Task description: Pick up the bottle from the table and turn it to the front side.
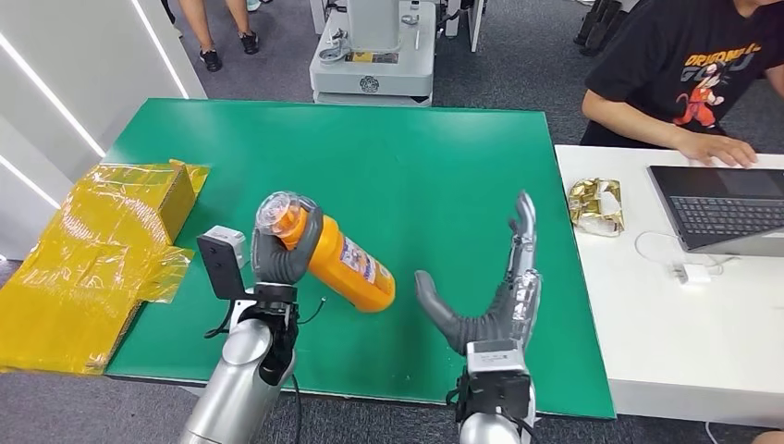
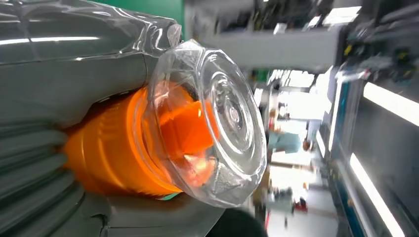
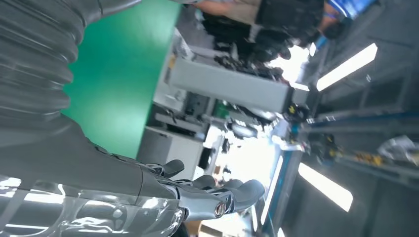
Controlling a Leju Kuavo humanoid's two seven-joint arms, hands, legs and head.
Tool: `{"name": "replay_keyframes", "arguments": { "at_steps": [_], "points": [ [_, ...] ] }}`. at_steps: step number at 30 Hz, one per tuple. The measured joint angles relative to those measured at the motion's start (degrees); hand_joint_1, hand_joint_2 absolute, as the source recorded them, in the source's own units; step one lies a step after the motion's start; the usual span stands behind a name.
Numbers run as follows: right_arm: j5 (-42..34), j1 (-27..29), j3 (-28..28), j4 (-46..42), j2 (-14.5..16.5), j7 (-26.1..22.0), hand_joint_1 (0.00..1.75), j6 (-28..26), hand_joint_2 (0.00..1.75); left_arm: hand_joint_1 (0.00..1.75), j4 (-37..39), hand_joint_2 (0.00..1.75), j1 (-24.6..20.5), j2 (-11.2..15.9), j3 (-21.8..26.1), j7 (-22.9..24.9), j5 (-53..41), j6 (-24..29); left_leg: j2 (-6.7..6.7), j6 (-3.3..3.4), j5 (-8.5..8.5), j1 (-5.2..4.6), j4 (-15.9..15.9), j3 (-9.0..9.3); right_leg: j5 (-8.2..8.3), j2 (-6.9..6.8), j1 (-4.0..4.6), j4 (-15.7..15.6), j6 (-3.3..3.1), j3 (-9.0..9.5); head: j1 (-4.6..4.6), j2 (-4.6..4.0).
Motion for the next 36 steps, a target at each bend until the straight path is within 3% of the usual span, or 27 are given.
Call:
{"name": "replay_keyframes", "arguments": {
  "at_steps": [10, 16, 20, 26, 31, 36],
  "points": [
    [-2.8, 3.7, 0.0, -5.8, -1.4, -2.8, 0.0, -2.4, 1.75, 1.75, -5.6, 1.75, 1.9, 7.1, 3.4, 3.4, -22.3, 8.3, 0.0, 0.0, -0.01, 0.0, 0.0, -0.01, -0.06, 0.0, 0.02, 0.0, -0.04, 0.0, 0.01, 0.0],
    [-4.8, 4.9, 0.0, -7.3, -1.8, -4.5, 0.0, -1.6, 1.75, 1.75, -6.7, 1.75, 3.3, 13.0, 3.5, 4.3, -33.7, 16.1, 0.02, 0.0, -0.01, 0.0, 0.0, 0.01, -0.07, 0.03, 0.02, 0.0, -0.03, -0.02, 0.01, 0.0],
    [-6.0, 5.0, 0.0, -8.0, -1.8, -5.0, 0.0, -0.9, 1.75, 1.75, -6.7, 1.75, 3.8, 16.5, 3.5, 7.4, -39.7, 19.7, 0.02, -0.01, 0.0, 0.02, 0.0, 0.02, -0.09, 0.02, 0.03, 0.0, -0.06, -0.02, 0.01, 0.0],
    [-7.1, 5.4, 0.0, -8.8, -1.9, -5.4, 0.0, 0.9, 1.75, 1.75, -6.6, 1.75, 4.0, 19.3, 3.4, 13.4, -48.9, 18.2, 0.02, -0.01, 0.0, 0.01, 0.0, 0.02, -0.08, 0.02, 0.03, 0.0, -0.07, -0.02, 0.02, 0.0],
    [-8.3, 6.7, 0.1, -9.8, -2.6, -5.8, 0.0, 1.7, 1.75, 1.75, -4.0, 1.75, 3.8, 21.5, 2.9, 14.5, -53.2, 15.5, 0.05, -0.03, -0.03, 0.0, 0.0, 0.01, -0.09, 0.05, 0.03, 0.0, -0.06, -0.03, 0.01, 0.0],
    [-9.9, 7.3, 0.5, -10.2, -3.3, -6.5, 0.0, 1.7, 1.75, 1.75, 1.7, 1.75, 3.6, 23.4, 1.2, 16.3, -61.9, 16.6, 0.07, -0.04, -0.03, 0.01, 0.0, 0.02, -0.09, 0.09, 0.03, 0.0, -0.07, -0.06, 0.01, 0.0]
  ]
}}
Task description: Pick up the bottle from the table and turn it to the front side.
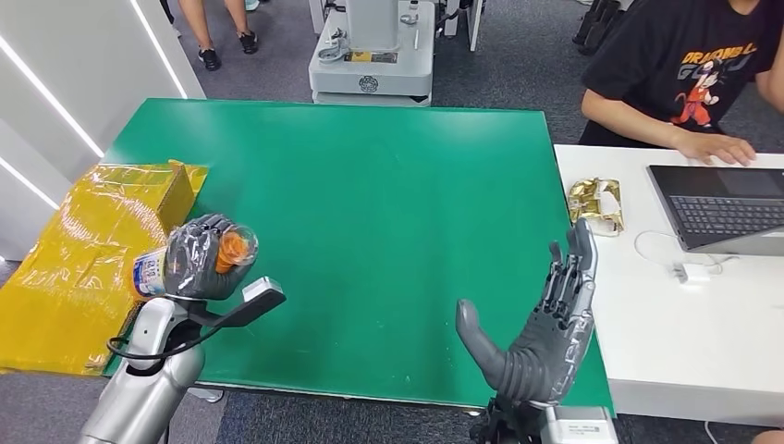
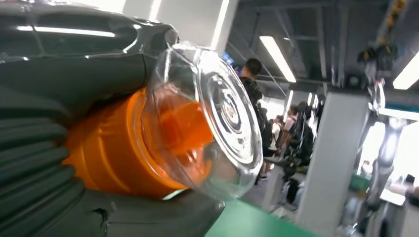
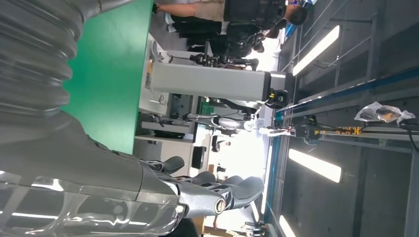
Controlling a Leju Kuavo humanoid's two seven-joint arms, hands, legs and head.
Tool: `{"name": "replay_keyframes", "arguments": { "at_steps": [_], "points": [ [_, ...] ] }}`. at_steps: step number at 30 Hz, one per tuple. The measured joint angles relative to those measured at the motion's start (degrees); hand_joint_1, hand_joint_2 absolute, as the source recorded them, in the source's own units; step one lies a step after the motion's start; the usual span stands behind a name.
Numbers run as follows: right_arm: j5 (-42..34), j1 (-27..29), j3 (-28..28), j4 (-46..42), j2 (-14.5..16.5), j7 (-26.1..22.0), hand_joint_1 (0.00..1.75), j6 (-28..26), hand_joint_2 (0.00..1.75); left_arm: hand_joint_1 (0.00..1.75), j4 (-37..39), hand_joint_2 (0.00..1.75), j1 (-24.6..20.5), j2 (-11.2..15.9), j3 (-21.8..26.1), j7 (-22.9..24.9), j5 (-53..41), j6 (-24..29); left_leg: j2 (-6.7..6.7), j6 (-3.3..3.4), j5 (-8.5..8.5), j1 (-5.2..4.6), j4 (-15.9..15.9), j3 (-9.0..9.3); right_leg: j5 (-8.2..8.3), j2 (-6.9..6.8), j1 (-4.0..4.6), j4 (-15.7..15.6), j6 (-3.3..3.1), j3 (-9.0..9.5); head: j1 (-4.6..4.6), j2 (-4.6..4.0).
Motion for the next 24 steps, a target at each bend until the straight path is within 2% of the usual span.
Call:
{"name": "replay_keyframes", "arguments": {
  "at_steps": [5, 10, 13, 16, 24],
  "points": [
    [-1.2, 0.3, 0.4, -0.4, -0.4, -0.3, 0.0, 0.1, 1.75, 1.75, 4.4, 1.75, -0.7, 1.9, -1.5, 5.4, -14.1, 3.7, 0.0, 0.0, 0.0, 0.0, 0.0, 0.0, 0.0, 0.0, 0.0, 0.0, 0.0, 0.0, 0.01, 0.0],
    [-3.1, 0.7, 0.8, -0.7, -1.0, -1.4, 0.0, 0.6, 1.75, 1.75, 7.3, 1.75, -0.8, 3.3, -2.0, 6.4, -18.0, 3.3, -0.01, 0.0, 0.0, 0.0, 0.0, -0.02, -0.01, 0.0, 0.0, 0.0, 0.0, 0.0, 0.0, 0.0],
    [-4.3, 0.7, 1.2, -0.7, -1.3, -2.1, 0.0, 1.1, 1.75, 1.75, 8.8, 1.75, -1.1, 4.1, -2.1, 5.3, -19.5, 2.0, -0.01, 0.0, 0.0, 0.0, 0.0, -0.02, -0.01, -0.01, 0.0, 0.0, -0.01, 0.0, 0.01, 0.0],
    [-5.4, 0.6, 1.5, -0.5, -1.6, -2.8, 0.0, 1.7, 1.75, 1.75, 11.3, 1.75, -2.2, 5.2, -2.6, 2.0, -20.0, 0.2, -0.01, 0.0, 0.0, 0.01, 0.0, -0.01, -0.01, -0.02, 0.0, 0.0, -0.01, 0.0, 0.01, 0.0],
    [-6.2, 0.4, 1.9, 0.4, -1.9, -3.6, 0.0, 1.9, 1.75, 1.75, 21.1, 1.75, -8.2, 6.5, -3.8, -1.7, -19.8, -1.0, -0.02, -0.03, 0.03, 0.02, 0.0, -0.01, 0.02, -0.03, 0.01, 0.0, -0.04, 0.01, 0.01, 0.0]
  ]
}}
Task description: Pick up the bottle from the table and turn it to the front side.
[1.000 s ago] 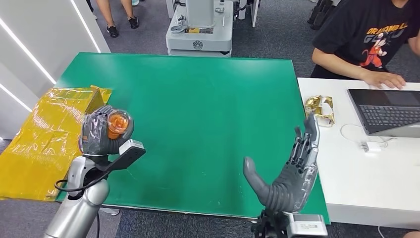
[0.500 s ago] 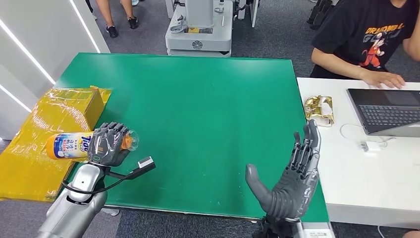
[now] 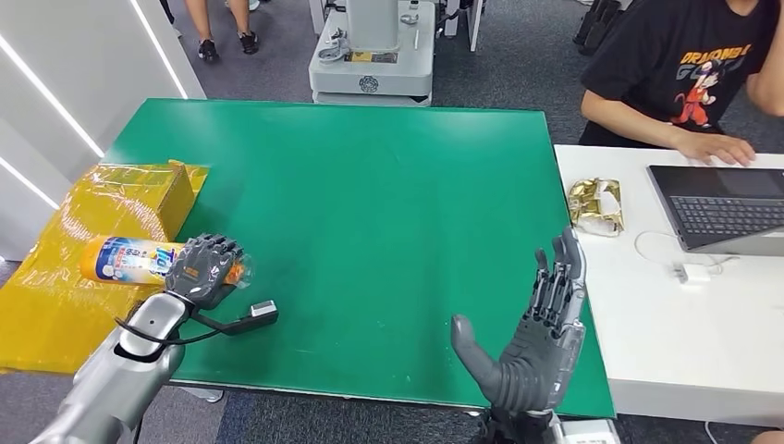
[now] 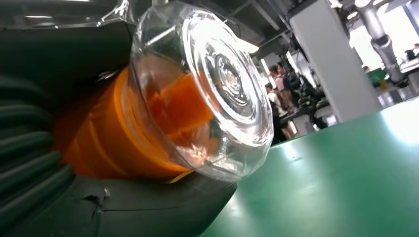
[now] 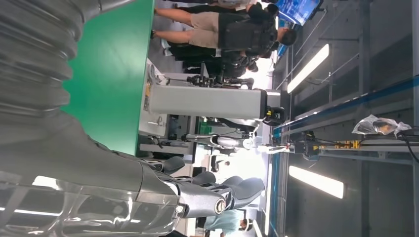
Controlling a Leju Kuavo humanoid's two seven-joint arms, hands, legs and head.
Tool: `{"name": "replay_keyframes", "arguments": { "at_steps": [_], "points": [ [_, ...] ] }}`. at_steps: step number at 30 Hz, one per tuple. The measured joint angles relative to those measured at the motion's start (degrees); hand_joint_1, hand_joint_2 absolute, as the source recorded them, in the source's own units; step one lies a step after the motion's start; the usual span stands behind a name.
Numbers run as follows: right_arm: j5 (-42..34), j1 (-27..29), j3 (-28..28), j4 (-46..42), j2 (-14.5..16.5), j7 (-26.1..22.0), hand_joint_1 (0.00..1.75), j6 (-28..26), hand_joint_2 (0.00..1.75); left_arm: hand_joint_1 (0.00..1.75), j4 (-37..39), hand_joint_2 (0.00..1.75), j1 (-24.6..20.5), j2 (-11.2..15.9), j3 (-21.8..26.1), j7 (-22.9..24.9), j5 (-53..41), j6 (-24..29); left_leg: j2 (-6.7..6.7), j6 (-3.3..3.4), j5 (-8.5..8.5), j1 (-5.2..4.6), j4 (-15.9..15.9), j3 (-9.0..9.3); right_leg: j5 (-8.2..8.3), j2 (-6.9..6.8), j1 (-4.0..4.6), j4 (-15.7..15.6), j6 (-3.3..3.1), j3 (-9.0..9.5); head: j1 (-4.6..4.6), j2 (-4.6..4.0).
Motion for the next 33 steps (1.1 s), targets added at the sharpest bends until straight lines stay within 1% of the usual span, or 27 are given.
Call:
{"name": "replay_keyframes", "arguments": {
  "at_steps": [6, 10, 14, 22, 26, 28, 33],
  "points": [
    [-0.2, -0.2, 0.2, 0.4, -0.1, -0.1, 0.0, -0.6, 1.75, 1.75, 5.2, 1.75, -3.0, -0.3, -0.8, -1.4, 0.4, -1.0, 0.0, 0.0, 0.0, 0.0, 0.0, -0.01, 0.0, 0.0, 0.0, 0.0, 0.0, -0.01, 0.01, 0.0],
    [-0.2, -0.2, 0.3, 0.4, -0.1, -0.2, 0.0, -0.9, 1.75, 1.75, 7.1, 1.75, -3.7, -0.6, -1.0, -2.0, 0.9, -1.6, 0.01, 0.0, 0.0, -0.01, 0.0, -0.01, 0.0, 0.01, 0.0, 0.0, 0.0, -0.02, 0.01, 0.0],
    [-0.2, -0.3, 0.5, 0.4, -0.2, 0.0, 0.0, -0.9, 1.75, 1.75, 8.9, 1.75, -4.6, -0.9, -1.0, -3.7, 2.5, -3.5, 0.0, 0.0, 0.0, 0.0, 0.0, -0.01, 0.0, 0.01, 0.0, 0.0, 0.0, -0.02, 0.01, 0.0],
    [0.7, -0.7, 0.6, 0.4, -0.2, 2.6, 0.0, 0.1, 1.75, 1.75, 14.4, 1.75, -7.3, -1.2, -1.1, -4.8, 4.7, -6.5, 0.02, 0.0, 0.0, 0.0, 0.0, 0.0, 0.0, 0.01, 0.0, 0.0, 0.0, -0.01, 0.0, 0.0],
    [1.6, -0.8, 0.7, 0.4, -0.2, 3.8, 0.0, 1.3, 1.75, 0.03, 16.0, 1.75, -7.4, -1.1, -1.1, -4.7, 4.8, -6.6, 0.0, 0.0, 0.0, 0.0, 0.0, -0.01, -0.01, 0.01, 0.0, 0.0, -0.01, -0.01, 0.0, 0.0],
    [2.1, -0.8, 0.7, 0.4, -0.2, 4.2, 0.0, 1.8, 1.75, 0.0, 16.3, 1.75, -7.4, -1.1, -1.1, -4.5, 4.8, -6.5, 0.0, 0.0, 0.0, 0.0, 0.0, -0.02, -0.01, 0.0, 0.0, 0.0, -0.01, 0.0, 0.01, 0.0],
    [2.9, -0.9, 0.7, 0.5, -0.2, 4.9, 0.0, 3.4, 1.75, 0.0, 16.5, 1.75, -7.4, -1.1, -0.9, -3.9, 4.6, -6.1, 0.0, 0.0, 0.0, -0.01, 0.0, 0.02, -0.01, -0.01, 0.0, 0.0, -0.01, 0.03, 0.01, 0.0]
  ]
}}
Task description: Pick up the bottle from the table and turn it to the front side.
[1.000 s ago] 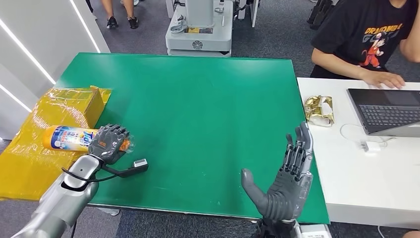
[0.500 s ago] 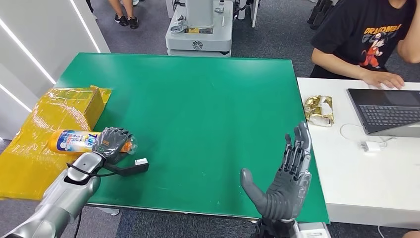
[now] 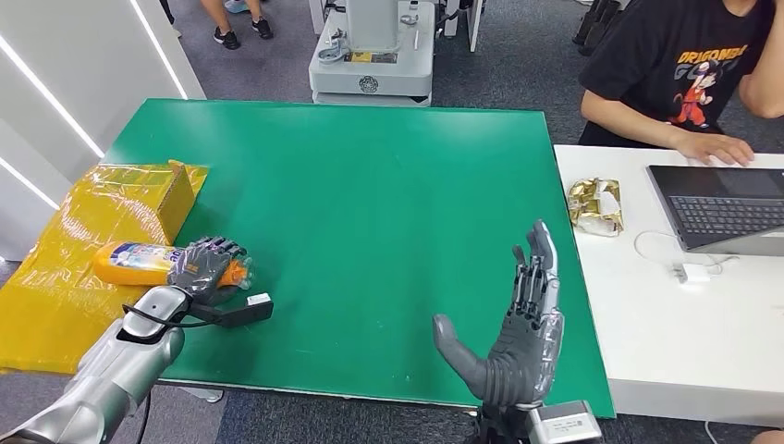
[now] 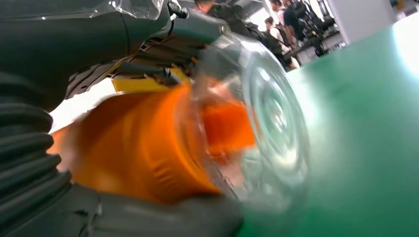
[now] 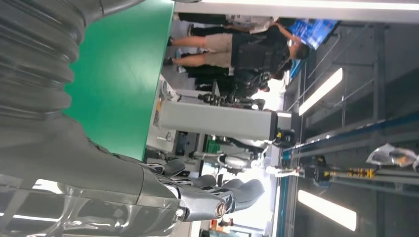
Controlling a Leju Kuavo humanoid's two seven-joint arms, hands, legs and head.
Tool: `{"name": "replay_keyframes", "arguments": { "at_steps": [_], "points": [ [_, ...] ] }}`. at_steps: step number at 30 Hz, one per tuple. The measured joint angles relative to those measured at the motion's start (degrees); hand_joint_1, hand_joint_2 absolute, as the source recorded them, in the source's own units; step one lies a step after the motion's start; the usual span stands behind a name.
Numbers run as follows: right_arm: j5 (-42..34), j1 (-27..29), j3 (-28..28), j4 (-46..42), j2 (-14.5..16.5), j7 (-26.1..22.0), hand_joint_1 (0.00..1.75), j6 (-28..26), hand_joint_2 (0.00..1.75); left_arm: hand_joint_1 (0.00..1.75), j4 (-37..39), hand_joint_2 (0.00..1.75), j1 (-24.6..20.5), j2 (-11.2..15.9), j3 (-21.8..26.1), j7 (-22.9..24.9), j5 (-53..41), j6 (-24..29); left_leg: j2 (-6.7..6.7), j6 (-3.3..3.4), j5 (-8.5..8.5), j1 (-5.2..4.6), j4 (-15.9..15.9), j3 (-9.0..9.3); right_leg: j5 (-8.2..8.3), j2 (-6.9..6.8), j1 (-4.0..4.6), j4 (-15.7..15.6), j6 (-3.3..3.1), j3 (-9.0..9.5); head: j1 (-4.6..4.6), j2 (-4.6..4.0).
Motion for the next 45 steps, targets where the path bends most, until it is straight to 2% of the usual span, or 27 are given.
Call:
{"name": "replay_keyframes", "arguments": {
  "at_steps": [12, 19, 24, 27, 30, 35, 39, 42, 45],
  "points": [
    [0.2, -0.6, 0.2, 1.0, 0.0, 0.3, 0.0, 0.9, 1.75, 0.0, 0.0, 1.75, -0.1, 0.0, 0.4, 0.1, -0.6, 2.1, 0.01, -0.01, 0.01, 0.0, 0.0, 0.11, 0.0, 0.0, 0.0, 0.0, 0.0, 0.08, 0.0, 0.0],
    [-0.7, -1.7, 0.2, 2.2, 0.5, -0.1, 0.0, 0.9, 1.75, 0.0, -3.2, 1.75, 3.3, -0.8, 3.9, -0.5, 2.1, 12.0, 0.0, -0.01, 0.01, 0.0, 0.0, 0.08, -0.01, 0.01, 0.0, 0.0, -0.01, 0.05, 0.0, 0.0],
    [-1.3, -2.3, 0.3, 3.1, 0.7, -0.4, 0.0, 0.9, 1.75, 0.0, -5.9, 1.75, 5.2, -1.6, 6.7, -0.7, 2.4, 16.3, 0.0, -0.01, 0.0, 0.0, 0.0, 0.07, -0.01, 0.01, 0.0, 0.0, -0.01, 0.04, 0.0, 0.0],
    [-1.6, -2.7, 0.3, 3.6, 0.8, -0.6, 0.0, 0.6, 1.75, 0.0, -8.3, 1.75, 6.5, -2.4, 8.8, -2.5, 3.3, 19.6, 0.0, -0.01, 0.0, 0.0, 0.0, 0.07, -0.01, 0.0, 0.0, 0.0, -0.01, 0.05, 0.01, 0.0],
    [-2.1, -2.9, 0.4, 4.1, 0.9, -0.9, 0.0, -0.1, 1.75, 0.0, -12.8, 1.75, 8.7, -4.4, 13.0, -7.4, 3.5, 20.3, 0.0, -0.01, 0.0, -0.01, 0.0, 0.07, -0.01, 0.0, 0.0, 0.0, -0.01, 0.05, 0.0, 0.0],
    [-2.5, -2.9, 0.5, 4.7, 0.9, -1.4, 0.0, -0.8, 1.75, 0.0, -20.7, 1.75, 11.6, -9.8, 22.5, -18.5, 4.6, 20.5, 0.01, 0.0, 0.0, -0.01, 0.0, 0.06, -0.01, 0.0, -0.01, 0.0, -0.01, 0.04, 0.0, 0.0],
    [-3.3, -3.0, 0.7, 5.0, 0.9, -1.8, 0.0, -1.0, 1.75, 0.0, -26.8, 1.75, 13.3, -13.7, 28.1, -24.2, 10.5, 20.5, -0.01, 0.0, 0.0, -0.01, 0.0, 0.06, -0.01, -0.02, -0.01, 0.0, -0.01, 0.04, 0.01, 0.0],
    [-4.1, -3.3, 1.0, 5.5, 0.8, -2.4, 0.0, -1.3, 1.75, 0.0, -33.3, 1.75, 14.6, -16.1, 28.6, -25.3, 19.9, 20.5, -0.02, 0.0, 0.0, -0.01, 0.0, 0.07, -0.01, -0.03, 0.0, 0.0, -0.01, 0.03, 0.0, 0.0],
    [-4.5, -3.5, 1.4, 5.8, 0.7, -2.7, 0.0, -1.9, 1.75, 0.0, -36.4, 1.75, 14.8, -18.1, 25.9, -25.5, 34.3, 20.5, -0.05, 0.0, 0.0, -0.01, 0.0, 0.08, -0.01, -0.07, -0.01, 0.0, 0.0, 0.05, 0.0, 0.0]
  ]
}}
